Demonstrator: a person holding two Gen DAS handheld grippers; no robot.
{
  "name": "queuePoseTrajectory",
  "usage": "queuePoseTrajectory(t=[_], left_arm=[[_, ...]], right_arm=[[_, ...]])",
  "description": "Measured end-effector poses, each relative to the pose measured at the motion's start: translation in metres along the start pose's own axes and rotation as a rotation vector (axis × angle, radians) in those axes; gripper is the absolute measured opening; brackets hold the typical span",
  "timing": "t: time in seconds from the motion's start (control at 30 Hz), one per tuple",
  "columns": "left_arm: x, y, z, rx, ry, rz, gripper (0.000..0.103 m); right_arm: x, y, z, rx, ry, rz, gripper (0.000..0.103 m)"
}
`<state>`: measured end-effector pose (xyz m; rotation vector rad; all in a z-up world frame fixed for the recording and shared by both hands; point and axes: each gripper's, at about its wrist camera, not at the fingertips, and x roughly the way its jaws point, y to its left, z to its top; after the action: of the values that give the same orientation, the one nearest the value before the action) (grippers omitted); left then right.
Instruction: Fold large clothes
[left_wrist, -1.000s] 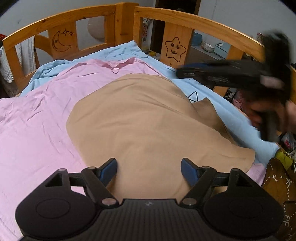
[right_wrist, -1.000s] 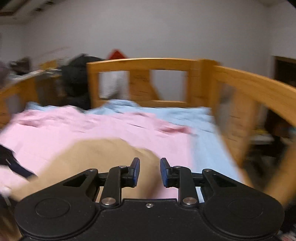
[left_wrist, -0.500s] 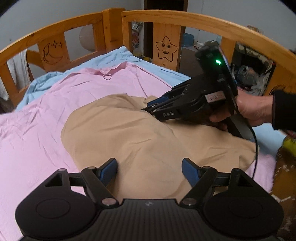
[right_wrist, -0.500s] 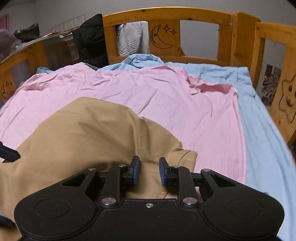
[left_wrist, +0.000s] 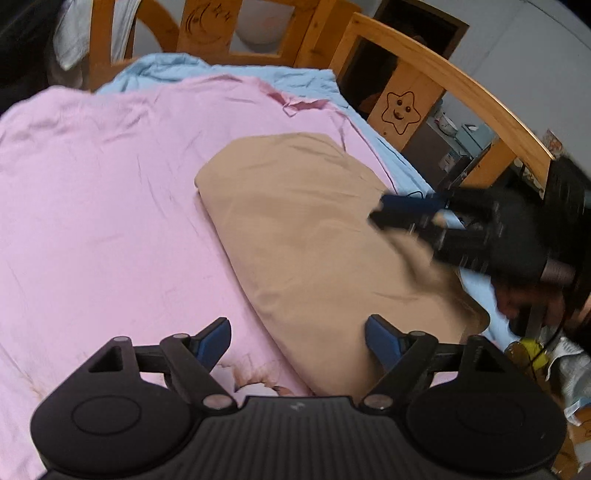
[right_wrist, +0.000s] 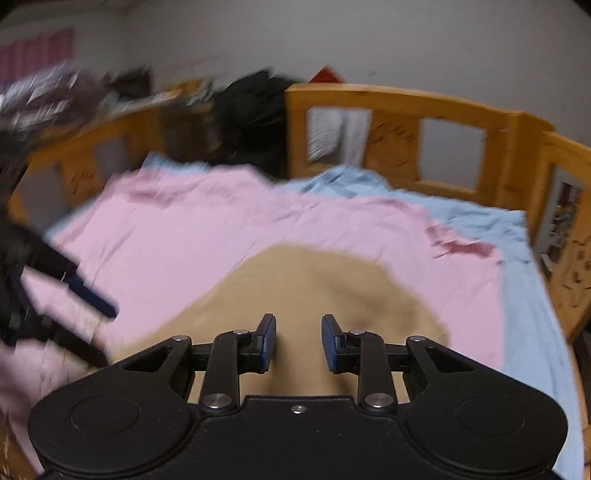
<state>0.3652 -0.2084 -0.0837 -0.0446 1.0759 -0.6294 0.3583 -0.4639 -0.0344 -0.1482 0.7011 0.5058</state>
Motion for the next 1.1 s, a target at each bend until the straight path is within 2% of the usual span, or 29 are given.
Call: queuePoseTrajectory(t=[0.07,0.17,0.37,0.5,0.57,0.67,0.8,0.87,0.93,1.1], left_arm=[[0.006,0.002,0.002,0.024,0.018,-0.003,0.086],[0.012,0.0,-0.001,0.045,0.021,0.007,0.086],[0.028,0.002,-0.005,0.047,0.038,0.008,0.086],[0.015,-0.008,-0.003,0.11,0.021,0.033,0.082],[0.011,-0.012,-0.001,0.107,0.022,0.03,0.081],[0.009,-0.013,0.0,0.082,0.026,0.016,0.081],[0.014,-0.013,-0.001,0.089,0.032,0.033,0.084],[0.019,-0.011,-0.001,0.076,0.044,0.045,0.089],[0.021,-0.01,-0.002,0.061,0.051,0.041,0.089],[0.021,-0.011,-0.003,0.075,0.047,0.055,0.091]], right_arm=[[0.008,0.012,-0.01,-0.039,0.03,-0.018,0.029],[0.021,0.016,-0.024,-0.023,0.069,-0.031,0.029],[0.033,0.026,-0.048,-0.005,0.034,-0.086,0.029],[0.014,0.022,-0.05,0.053,-0.004,-0.102,0.029],[-0.003,0.02,-0.052,0.106,-0.029,-0.088,0.029],[-0.027,0.025,-0.055,0.122,-0.05,-0.099,0.03],[-0.043,0.026,-0.065,0.145,-0.024,-0.117,0.032],[-0.041,0.027,-0.074,0.149,0.008,-0.137,0.032],[-0.036,0.028,-0.083,0.158,0.032,-0.151,0.032],[-0.03,0.031,-0.087,0.182,0.04,-0.166,0.032]])
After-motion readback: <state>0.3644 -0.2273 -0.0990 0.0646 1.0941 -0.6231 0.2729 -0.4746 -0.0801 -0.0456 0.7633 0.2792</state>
